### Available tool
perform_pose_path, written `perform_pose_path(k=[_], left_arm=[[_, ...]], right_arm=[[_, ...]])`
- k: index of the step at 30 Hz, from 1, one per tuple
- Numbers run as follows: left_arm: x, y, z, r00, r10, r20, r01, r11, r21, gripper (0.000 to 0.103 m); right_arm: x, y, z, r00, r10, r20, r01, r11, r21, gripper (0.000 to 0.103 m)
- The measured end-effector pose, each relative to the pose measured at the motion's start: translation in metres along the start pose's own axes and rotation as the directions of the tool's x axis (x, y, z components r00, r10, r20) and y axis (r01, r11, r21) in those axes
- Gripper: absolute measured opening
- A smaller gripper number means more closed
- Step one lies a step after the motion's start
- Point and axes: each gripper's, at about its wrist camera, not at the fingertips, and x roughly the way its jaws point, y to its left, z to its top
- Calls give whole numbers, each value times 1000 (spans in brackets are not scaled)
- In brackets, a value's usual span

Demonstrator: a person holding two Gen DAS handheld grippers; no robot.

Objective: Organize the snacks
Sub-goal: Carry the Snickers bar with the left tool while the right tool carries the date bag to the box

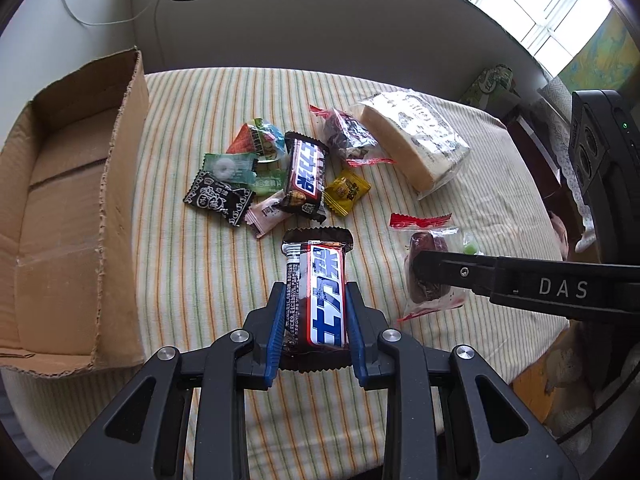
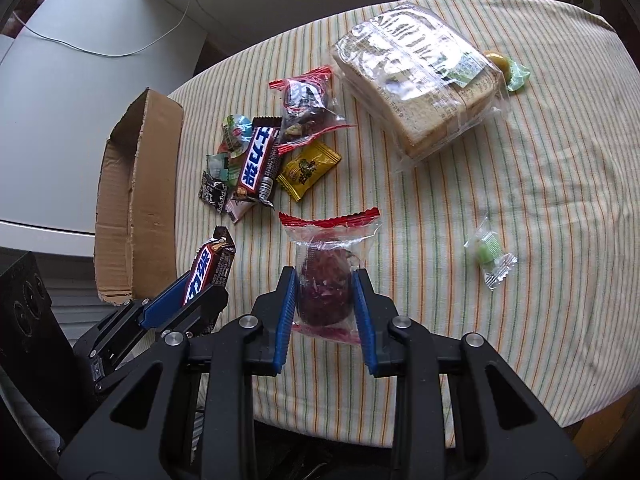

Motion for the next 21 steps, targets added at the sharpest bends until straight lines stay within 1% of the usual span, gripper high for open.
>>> perform_pose_path(k=[5, 9, 14, 21], left_arm=[[-20, 9, 2, 999, 10, 52, -8, 999, -48, 26], [-39, 26, 3, 995, 26, 94, -16, 995, -99, 27], [-59, 50, 0, 987, 70, 142, -48, 987, -155, 26], [-77, 91, -8, 975, 142, 169, -98, 965, -244, 26]], right_arm=[[-9, 31, 8, 1000, 16, 21, -15, 998, -67, 29], [-13, 60, 14, 999, 32, 33, -27, 991, -132, 29], [-14, 99, 17, 998, 47, 39, -37, 974, -225, 29], [-1, 155, 18, 998, 65, 17, -56, 946, -318, 29]])
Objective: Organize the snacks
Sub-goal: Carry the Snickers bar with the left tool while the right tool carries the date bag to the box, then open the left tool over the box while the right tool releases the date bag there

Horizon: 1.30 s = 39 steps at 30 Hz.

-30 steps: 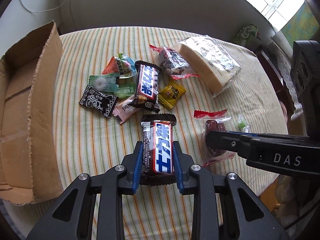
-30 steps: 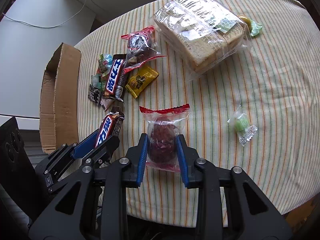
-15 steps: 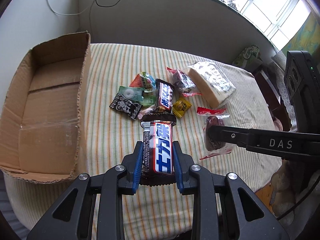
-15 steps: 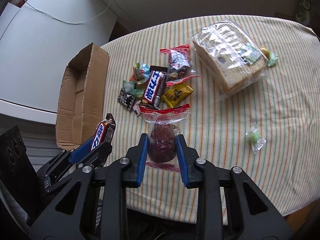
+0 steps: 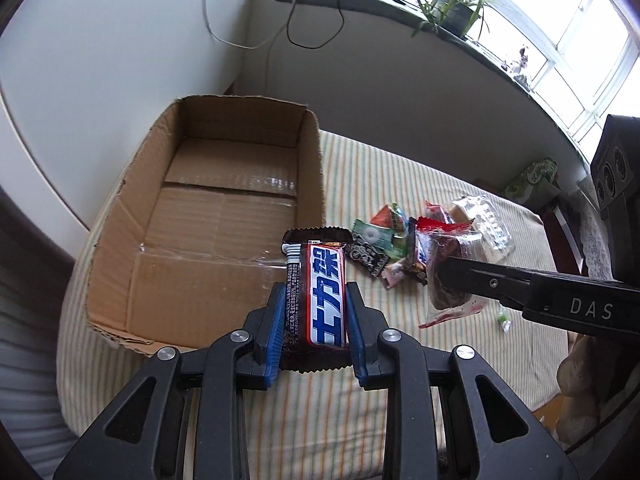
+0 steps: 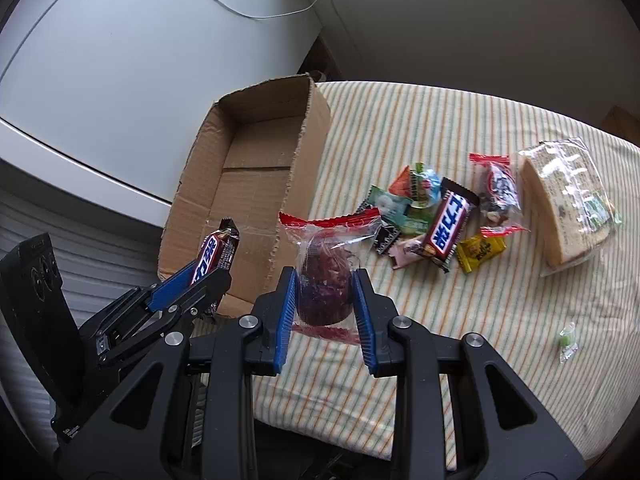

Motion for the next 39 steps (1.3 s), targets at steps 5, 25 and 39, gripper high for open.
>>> perform_pose_path(k=[5, 25, 39], left_arm=[[-3, 27, 0, 999, 44, 12, -43, 998, -53, 26], [-4, 83, 4, 993, 119, 19, -115, 983, -141, 27], [-11, 85, 4, 992, 121, 37, -114, 981, -155, 30]], right_arm=[[13, 28, 7, 1000, 16, -16, -17, 998, -54, 29], [69, 77, 16, 996, -3, -86, -10, 988, -156, 30], [59, 63, 11, 999, -20, -50, 13, 990, -140, 46]])
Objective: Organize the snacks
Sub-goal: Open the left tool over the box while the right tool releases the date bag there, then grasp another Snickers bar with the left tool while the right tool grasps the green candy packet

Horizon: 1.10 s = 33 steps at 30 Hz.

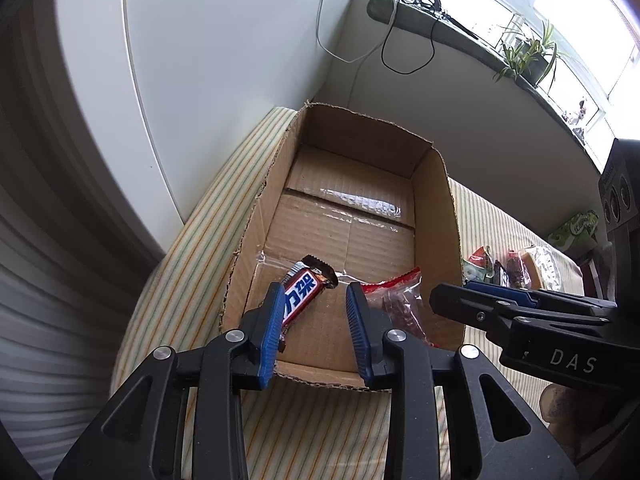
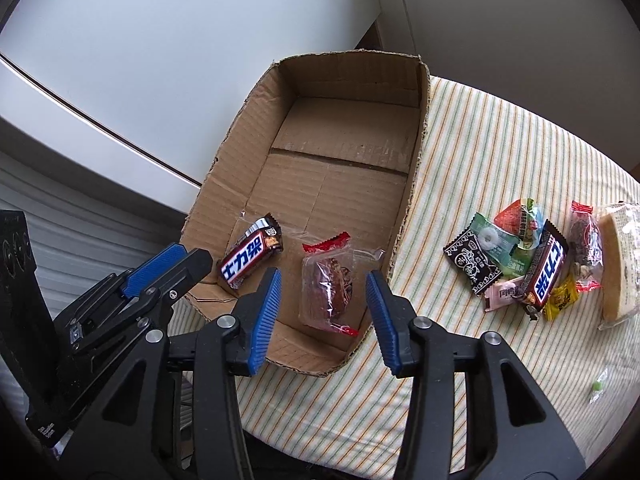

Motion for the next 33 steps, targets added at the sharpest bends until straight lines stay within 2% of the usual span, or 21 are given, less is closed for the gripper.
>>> perform_pose_path(k=[4, 8, 16, 22, 33], left_arm=[[-4, -1, 1, 1000, -5, 3, 5, 1000, -6, 30], [-6, -7, 0, 1000, -10, 5, 10, 1000, 9, 30], [-14, -25, -3, 999, -31, 17, 31, 999, 44, 30], [-20, -44, -7, 998, -68, 16, 66, 995, 77, 30], [-12, -99, -20, 991, -133, -36, 137, 973, 188, 30]], right_arm=[[-7, -9, -5, 1000, -4, 13, 4, 1000, 11, 48], [-18, -18, -11, 999, -19, 39, 18, 1000, 16, 62], [-50, -51, -28, 993, -39, 110, 33, 998, 55, 63], [-84, -99, -54, 983, -73, 166, 52, 991, 125, 63], [-114, -193, -105, 966, -206, 158, 159, 950, 268, 63]])
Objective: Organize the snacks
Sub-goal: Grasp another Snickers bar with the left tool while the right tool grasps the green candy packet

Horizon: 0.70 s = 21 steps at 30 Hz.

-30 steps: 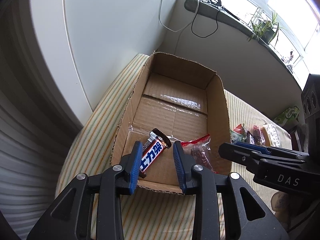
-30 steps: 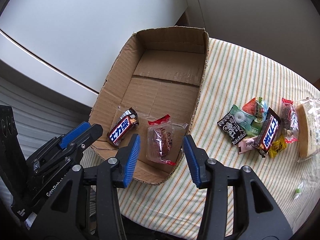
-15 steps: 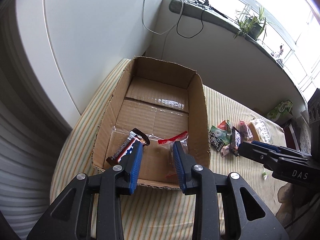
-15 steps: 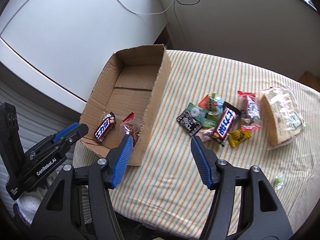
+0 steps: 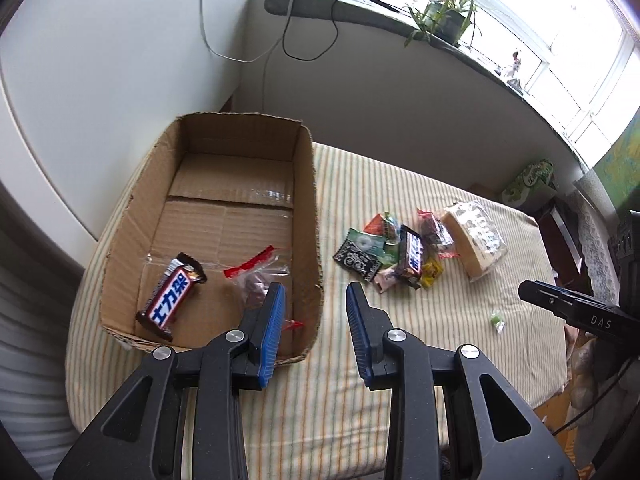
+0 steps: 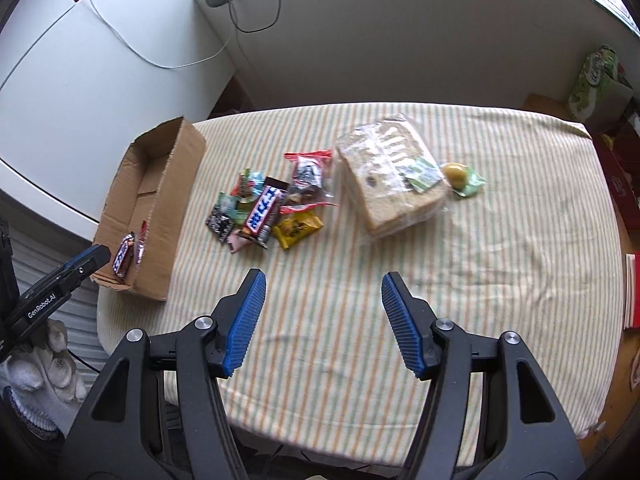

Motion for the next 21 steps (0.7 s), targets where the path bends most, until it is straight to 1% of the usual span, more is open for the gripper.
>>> perform_pose_path(k=[3, 7, 10, 14, 15, 17, 21], left_arm=[[9, -17, -1, 1000, -20, -23, 21, 999, 39, 30], [25, -38, 2, 997, -41, -59, 46, 995, 86, 30], [38, -53, 3, 995, -53, -82, 62, 992, 111, 30], [55, -70, 3, 992, -58, -112, 74, 987, 142, 31], [59, -73, 4, 991, -60, -119, 77, 986, 147, 31], [67, -79, 6, 989, -65, -132, 85, 985, 153, 40], [82, -87, 9, 986, -68, -152, 93, 983, 159, 40]], right_arm=[[-1, -23, -8, 999, -31, -8, 31, 999, 16, 63], [0, -44, -14, 998, -55, -21, 55, 998, 32, 63], [4, -53, -19, 997, -62, -35, 64, 997, 34, 63], [10, -60, -24, 996, -66, -59, 67, 998, 5, 63], [13, -62, -25, 996, -67, -66, 67, 998, -4, 63], [17, -64, -28, 994, -68, -80, 67, 998, -21, 63], [25, -66, -32, 993, -66, -99, 60, 996, -60, 61]])
